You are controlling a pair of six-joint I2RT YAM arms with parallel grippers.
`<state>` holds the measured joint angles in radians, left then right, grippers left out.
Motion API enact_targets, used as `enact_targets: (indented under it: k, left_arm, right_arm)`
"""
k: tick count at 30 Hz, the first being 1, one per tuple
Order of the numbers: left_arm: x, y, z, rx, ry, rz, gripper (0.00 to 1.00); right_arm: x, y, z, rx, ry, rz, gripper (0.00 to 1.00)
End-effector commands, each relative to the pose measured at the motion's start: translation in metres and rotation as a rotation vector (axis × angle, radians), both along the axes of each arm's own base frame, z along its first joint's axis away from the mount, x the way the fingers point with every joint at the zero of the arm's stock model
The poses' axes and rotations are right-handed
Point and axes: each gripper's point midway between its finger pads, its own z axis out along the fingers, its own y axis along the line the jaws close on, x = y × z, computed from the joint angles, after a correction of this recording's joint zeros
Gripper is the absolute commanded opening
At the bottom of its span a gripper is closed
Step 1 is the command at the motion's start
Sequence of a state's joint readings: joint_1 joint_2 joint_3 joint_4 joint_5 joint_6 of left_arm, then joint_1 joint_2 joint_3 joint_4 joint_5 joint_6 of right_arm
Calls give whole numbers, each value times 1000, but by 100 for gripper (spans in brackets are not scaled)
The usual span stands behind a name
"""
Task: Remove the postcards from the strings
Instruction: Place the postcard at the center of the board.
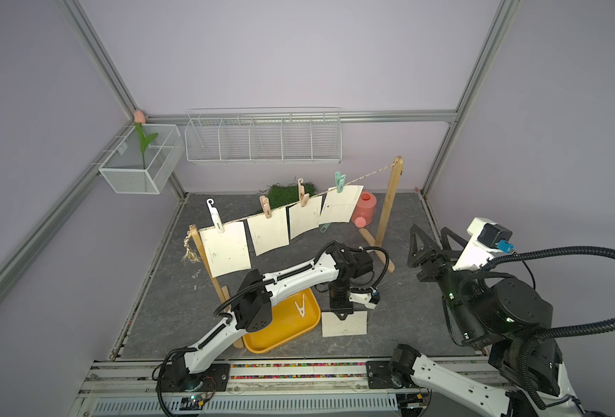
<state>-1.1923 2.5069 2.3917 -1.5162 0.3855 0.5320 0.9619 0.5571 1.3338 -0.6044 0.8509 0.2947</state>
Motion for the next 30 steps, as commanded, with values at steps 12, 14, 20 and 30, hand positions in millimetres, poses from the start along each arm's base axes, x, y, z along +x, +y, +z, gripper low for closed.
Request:
enact_targets:
  k: [12, 14, 20, 30]
  left_arm:
    - [5, -3, -2, -10, -74, -55, 12]
    - [8, -4, -2, -11, -87, -58, 12]
    - [15, -4, -4, -9, -134, -67, 21]
    - [35, -5, -6, 17, -302, -70, 34]
  right_arm:
    - [6, 2, 1, -16, -10, -33, 80]
    - [6, 2, 1, -20, -9, -33, 80]
    - [6, 4, 2, -21, -11, -28, 80]
    - [7, 5, 1, -25, -10, -30, 81]
